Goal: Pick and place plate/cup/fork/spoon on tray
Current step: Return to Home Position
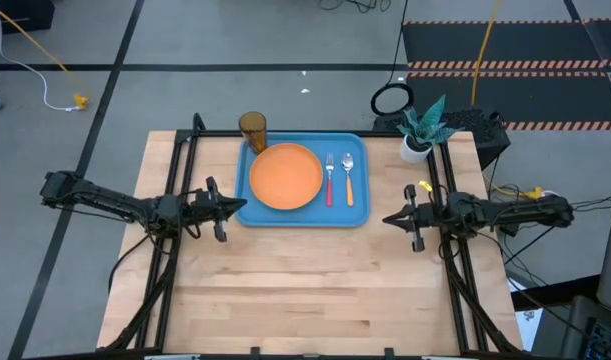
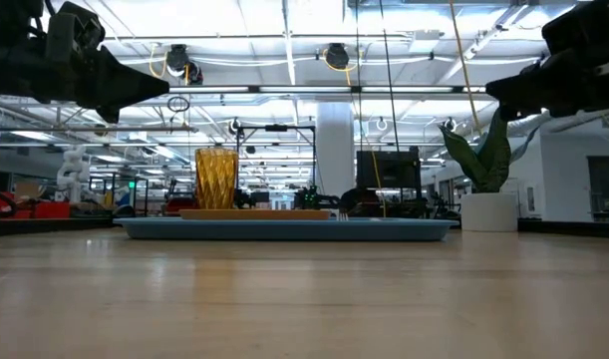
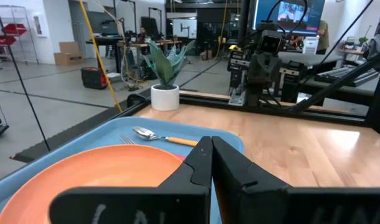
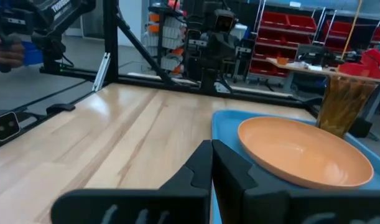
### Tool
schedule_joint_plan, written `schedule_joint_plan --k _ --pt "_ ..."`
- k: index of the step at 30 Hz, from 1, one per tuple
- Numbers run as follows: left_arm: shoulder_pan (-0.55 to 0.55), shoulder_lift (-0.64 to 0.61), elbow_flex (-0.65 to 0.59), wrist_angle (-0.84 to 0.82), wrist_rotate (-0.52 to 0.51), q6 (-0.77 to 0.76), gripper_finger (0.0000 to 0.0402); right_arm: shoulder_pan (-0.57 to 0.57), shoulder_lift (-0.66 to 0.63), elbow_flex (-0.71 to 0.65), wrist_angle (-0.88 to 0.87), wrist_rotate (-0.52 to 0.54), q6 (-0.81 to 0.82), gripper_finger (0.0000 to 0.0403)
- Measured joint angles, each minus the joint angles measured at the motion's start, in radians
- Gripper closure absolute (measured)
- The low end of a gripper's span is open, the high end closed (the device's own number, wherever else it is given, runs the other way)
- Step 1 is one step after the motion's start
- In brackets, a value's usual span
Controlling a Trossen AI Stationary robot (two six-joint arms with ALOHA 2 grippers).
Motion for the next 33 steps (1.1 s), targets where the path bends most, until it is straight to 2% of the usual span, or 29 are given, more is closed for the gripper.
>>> schedule_joint_plan --k 7,15,20,26,33 --pt "0.000 0.000 0.000 0.000 0.000 -0.004 0.0385 0.000 -0.084 -0.001 -0.091 0.055 -0.009 0.0403" --pt "0.000 0.000 0.000 0.000 0.000 -0.006 0.0398 0.000 -0.160 -0.015 -0.103 0.023 -0.031 0.0403" --pt "0.000 0.000 0.000 0.004 0.000 -0.015 0.0387 0.000 -0.158 -0.015 -0.106 0.022 -0.037 0.0403" --pt "0.000 0.000 0.000 0.004 0.000 -0.023 0.0398 0.000 -0.158 -0.015 -0.109 0.023 -0.034 0.0403" --pt "-0.001 0.000 0.000 0.001 0.001 -0.035 0.0390 -0.001 -0.158 -0.014 -0.112 0.029 -0.033 0.0403"
